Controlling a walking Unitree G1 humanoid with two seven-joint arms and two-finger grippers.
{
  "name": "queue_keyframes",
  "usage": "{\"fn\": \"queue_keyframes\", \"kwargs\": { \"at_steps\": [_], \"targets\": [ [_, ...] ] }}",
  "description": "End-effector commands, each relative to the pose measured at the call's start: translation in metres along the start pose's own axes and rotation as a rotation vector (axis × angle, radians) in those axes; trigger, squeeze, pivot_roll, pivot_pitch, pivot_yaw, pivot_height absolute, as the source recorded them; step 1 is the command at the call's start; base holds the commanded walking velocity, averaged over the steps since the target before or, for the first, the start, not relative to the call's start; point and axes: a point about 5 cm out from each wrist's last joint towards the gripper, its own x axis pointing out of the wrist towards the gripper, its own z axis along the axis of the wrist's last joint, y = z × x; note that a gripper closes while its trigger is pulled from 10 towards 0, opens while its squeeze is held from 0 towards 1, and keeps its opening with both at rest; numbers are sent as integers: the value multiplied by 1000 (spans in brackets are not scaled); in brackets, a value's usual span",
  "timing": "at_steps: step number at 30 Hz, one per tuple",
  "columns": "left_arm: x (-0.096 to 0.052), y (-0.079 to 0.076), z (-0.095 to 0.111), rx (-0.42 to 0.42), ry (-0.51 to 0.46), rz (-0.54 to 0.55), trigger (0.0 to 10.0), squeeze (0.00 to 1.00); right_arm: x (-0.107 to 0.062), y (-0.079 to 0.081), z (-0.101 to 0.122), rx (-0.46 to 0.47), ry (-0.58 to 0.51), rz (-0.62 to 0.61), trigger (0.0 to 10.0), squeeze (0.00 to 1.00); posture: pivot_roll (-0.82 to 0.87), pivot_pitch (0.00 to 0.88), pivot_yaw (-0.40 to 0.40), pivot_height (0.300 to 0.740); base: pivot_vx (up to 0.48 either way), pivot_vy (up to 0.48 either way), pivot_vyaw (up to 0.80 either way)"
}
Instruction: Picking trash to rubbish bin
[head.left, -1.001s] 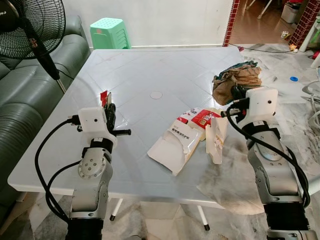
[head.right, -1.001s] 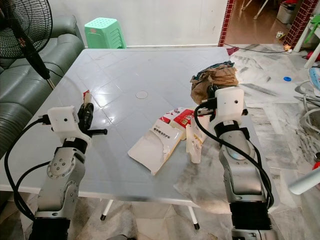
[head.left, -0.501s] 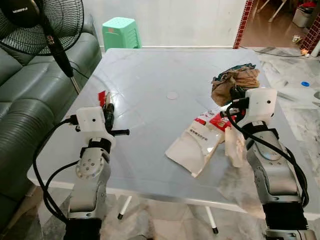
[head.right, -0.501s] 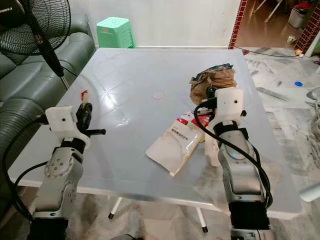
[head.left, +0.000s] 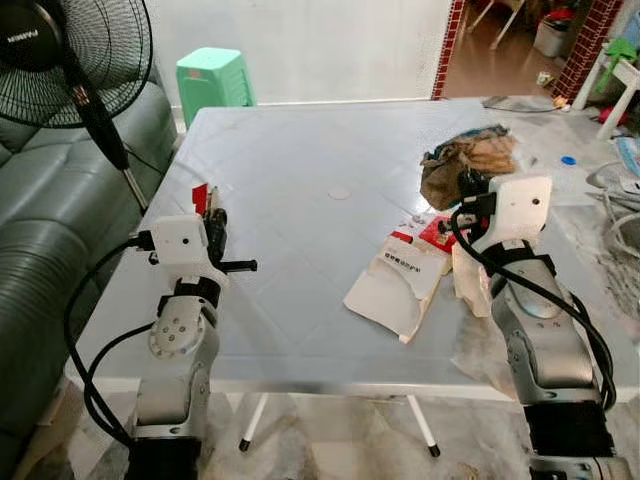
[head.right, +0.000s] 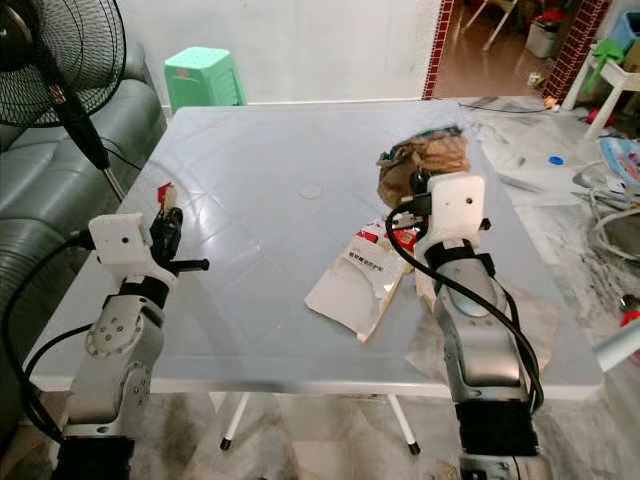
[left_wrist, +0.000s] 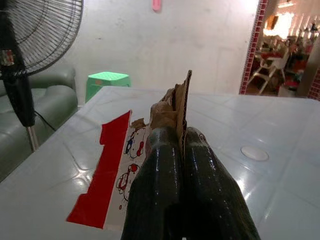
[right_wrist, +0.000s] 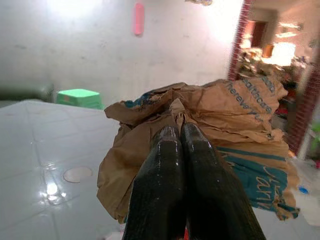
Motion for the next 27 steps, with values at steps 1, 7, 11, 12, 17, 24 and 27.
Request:
{"fn": "queue_keyframes", "kwargs": {
  "at_steps": [1,7,11,12,17,24,27],
  "targets": [
    [0,1,2,6,-4,-2,0,0,0,2,1,6,0,-1,0,0,-29,43,62,740,0,337,0],
    [0,0,2,10,0,-5,0,0,0,1,1,5,0,-4,0,0,-30,48,63,740,0,276,0],
    [0,-2,3,9,-3,-10,275,0,0,1,2,5,0,-4,0,0,-30,50,64,740,0,0,0],
    [0,-4,3,4,-3,-16,1059,0,0,1,2,5,0,-4,0,0,-30,51,64,740,0,0,0],
    [0,-7,3,-3,-2,-29,1333,0,0,1,2,4,2,-5,0,0,-32,54,64,740,0,0,0],
    [-1,-9,2,-7,1,-38,1216,0,0,0,1,3,4,-6,0,0,-34,56,64,740,0,0,0],
    [-1,-9,2,-8,2,-40,1294,0,0,1,1,1,6,-4,0,0,-34,56,64,740,0,0,0]
  ]
}}
